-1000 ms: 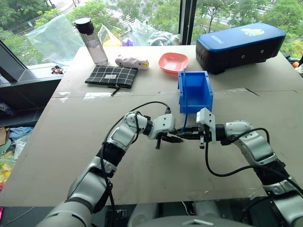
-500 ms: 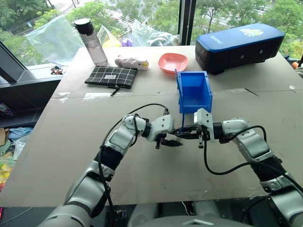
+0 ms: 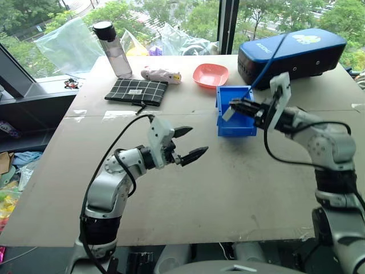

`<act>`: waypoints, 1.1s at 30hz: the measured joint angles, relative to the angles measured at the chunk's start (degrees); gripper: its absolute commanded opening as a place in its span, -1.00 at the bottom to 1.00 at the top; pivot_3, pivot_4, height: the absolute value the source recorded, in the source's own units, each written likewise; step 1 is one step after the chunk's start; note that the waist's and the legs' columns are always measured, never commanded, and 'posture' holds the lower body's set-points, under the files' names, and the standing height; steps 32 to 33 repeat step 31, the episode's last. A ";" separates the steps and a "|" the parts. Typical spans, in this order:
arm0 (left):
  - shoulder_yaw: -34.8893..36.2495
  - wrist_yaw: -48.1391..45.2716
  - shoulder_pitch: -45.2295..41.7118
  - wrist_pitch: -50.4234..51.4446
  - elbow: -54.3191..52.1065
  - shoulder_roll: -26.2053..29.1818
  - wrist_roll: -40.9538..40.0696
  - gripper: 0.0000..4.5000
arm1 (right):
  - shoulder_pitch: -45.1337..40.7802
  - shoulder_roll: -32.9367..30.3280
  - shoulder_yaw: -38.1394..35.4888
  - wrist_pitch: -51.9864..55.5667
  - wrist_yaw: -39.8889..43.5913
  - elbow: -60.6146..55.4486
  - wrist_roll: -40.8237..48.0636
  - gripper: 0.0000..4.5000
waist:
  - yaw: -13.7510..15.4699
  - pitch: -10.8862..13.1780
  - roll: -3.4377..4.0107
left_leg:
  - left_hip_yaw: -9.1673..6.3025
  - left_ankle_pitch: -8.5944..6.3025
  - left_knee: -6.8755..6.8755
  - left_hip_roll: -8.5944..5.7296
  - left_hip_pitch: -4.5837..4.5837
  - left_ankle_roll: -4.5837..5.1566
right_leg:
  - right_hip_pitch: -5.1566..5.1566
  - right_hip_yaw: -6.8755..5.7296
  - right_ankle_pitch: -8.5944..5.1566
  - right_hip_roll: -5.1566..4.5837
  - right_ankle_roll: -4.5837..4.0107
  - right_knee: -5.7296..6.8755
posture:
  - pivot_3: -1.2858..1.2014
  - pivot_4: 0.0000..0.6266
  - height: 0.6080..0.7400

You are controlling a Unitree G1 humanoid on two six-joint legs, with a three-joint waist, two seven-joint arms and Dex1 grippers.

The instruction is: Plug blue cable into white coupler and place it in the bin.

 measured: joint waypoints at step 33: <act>16.68 -6.80 28.83 6.24 -13.92 21.98 -16.66 1.00 | 58.70 -23.44 -21.91 -25.51 26.44 -24.17 -7.15 0.77 | 1.15 0.20 0.32 | 0.30 -0.20 -0.12 0.12 0.14 0.33 | 0.26 0.07 -0.03 0.01 0.00 -0.42 | 0.03 -0.52 1.00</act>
